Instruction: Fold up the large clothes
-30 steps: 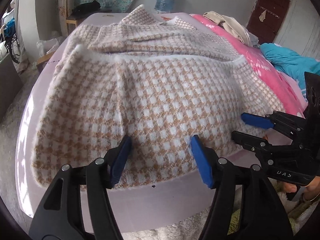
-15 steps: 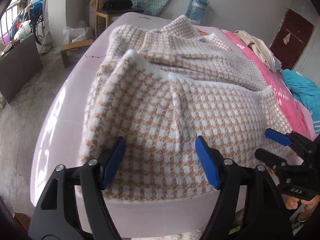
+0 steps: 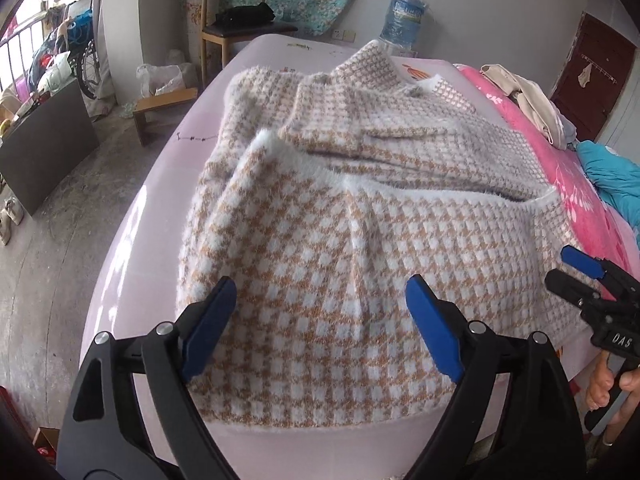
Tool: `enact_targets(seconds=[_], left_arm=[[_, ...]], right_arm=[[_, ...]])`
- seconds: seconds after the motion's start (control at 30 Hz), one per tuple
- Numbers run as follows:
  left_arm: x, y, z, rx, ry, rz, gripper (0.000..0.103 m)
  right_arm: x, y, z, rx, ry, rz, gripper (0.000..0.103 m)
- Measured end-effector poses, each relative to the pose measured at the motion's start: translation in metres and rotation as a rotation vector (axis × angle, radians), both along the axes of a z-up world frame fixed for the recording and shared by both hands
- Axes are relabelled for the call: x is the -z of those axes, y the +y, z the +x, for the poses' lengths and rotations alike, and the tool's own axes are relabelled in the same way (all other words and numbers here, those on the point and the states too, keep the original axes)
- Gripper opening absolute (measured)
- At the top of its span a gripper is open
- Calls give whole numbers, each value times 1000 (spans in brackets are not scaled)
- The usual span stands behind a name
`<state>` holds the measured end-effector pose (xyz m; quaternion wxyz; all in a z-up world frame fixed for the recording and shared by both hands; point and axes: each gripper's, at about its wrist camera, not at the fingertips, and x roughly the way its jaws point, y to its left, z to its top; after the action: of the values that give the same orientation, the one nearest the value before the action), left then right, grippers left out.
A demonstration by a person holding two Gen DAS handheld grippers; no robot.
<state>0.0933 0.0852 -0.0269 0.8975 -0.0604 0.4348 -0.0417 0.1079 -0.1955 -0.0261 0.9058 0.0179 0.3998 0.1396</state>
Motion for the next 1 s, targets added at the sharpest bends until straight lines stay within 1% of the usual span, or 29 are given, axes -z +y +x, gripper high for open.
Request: enact_targets(seconds=[0.03,0.1,0.13,0.2,0.23,0.27,0.33,0.4,0.5,0.6,0.63,0.83,0.9,0.97,1.0], left_arm=[[-1,-1,3,-2,-3,14,83],[1,-2,13,-12,11,31,84],[4,-1,18,-20,24,31,84],[15,1,28,-45,53,35,84],[21,3,33,-54,76,33,84],[23,4,35,-60,82,34,84],[20,2,35,-58,77,47,84],[17,1,35,-58,79,54,84],[4,-6,32,-46,43,87,84],[-6,-22,34,-12,26,126,84],[-7,-28,36,1,30,131,84],[4,-65,47,70,73,187,84],[8,-72,48,72,79,209,84],[9,-74,48,61,70,236,89],[9,-75,48,60,68,242,89]], right_arm=[[0,-8,5,29,-1,3,77],[8,-23,16,83,29,5,79],[15,-29,22,107,52,7,79],[35,-38,32,152,125,-4,79],[36,-39,29,147,98,-1,80],[35,-37,29,135,99,-8,83],[35,-33,29,128,110,-35,84],[32,-35,28,127,118,-9,84],[21,-38,25,117,110,51,84],[11,-33,25,98,85,47,85],[9,-32,26,90,81,48,88],[12,-21,28,73,100,31,90],[14,-20,28,75,107,24,90],[16,-22,27,81,115,19,90],[17,-23,27,84,120,19,90]])
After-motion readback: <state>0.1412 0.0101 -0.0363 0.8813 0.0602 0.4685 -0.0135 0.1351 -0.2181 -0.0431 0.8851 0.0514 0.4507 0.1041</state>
